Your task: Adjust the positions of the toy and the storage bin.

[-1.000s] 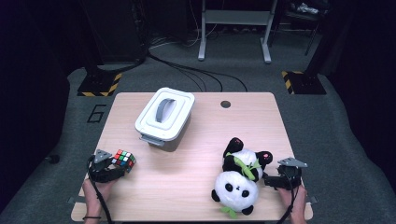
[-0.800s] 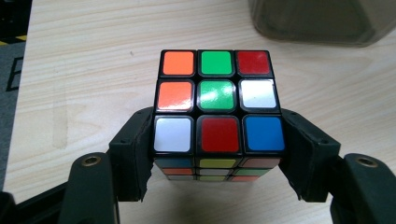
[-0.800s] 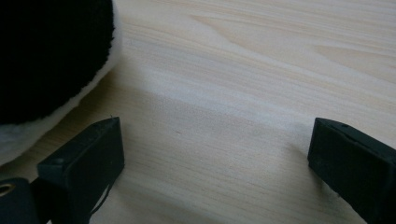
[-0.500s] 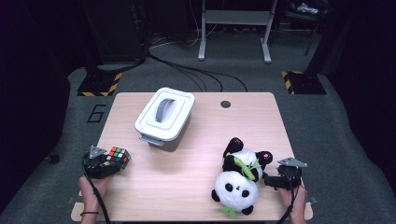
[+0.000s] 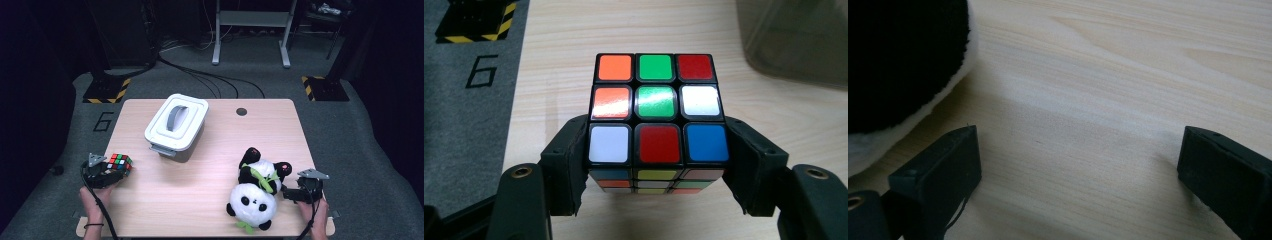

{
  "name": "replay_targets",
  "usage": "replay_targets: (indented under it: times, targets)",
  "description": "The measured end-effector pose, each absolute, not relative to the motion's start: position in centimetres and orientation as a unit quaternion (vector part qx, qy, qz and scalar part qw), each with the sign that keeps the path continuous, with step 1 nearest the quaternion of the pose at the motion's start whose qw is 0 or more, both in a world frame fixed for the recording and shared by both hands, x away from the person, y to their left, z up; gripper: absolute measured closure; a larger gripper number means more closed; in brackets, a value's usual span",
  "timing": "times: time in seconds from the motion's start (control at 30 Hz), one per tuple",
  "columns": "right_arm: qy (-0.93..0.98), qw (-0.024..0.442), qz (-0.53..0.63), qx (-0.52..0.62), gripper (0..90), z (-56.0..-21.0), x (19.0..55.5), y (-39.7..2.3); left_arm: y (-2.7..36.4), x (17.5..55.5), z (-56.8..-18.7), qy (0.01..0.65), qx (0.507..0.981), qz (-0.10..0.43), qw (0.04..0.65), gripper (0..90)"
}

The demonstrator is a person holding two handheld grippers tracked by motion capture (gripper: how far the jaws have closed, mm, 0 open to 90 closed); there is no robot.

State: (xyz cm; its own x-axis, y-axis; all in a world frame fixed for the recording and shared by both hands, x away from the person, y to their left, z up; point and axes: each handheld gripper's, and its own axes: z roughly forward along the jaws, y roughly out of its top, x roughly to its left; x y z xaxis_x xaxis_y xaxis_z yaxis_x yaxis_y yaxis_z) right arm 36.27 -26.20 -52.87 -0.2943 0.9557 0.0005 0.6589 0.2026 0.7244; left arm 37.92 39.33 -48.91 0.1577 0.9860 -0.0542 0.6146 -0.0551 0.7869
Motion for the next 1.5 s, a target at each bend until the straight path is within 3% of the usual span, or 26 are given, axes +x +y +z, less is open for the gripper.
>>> replay_targets:
  times: [0.47, 0.67, 1.0, 1.5]
  targets:
    - [0.739, 0.234, 0.317, 0.546, 2.8, -52.9, 36.3, -26.2, 39.9, 38.9, -49.8, 0.612, 0.67, 0.274, 0.317, 34.2]
    - [0.739, 0.234, 0.317, 0.546, 2.8, -52.9, 36.3, -26.2, 40.0, 38.3, -49.3, 0.616, 0.666, 0.275, 0.318, 15.8]
    - [0.739, 0.234, 0.317, 0.547, 2.9, -52.9, 36.3, -26.2, 38.8, 37.7, -45.0, 0.585, 0.682, 0.287, 0.331, 11.8]
    - [0.739, 0.233, 0.318, 0.546, 3.1, -52.9, 36.3, -26.2, 34.9, 40.2, -41.3, 0.535, 0.728, 0.249, 0.35, 3.4]
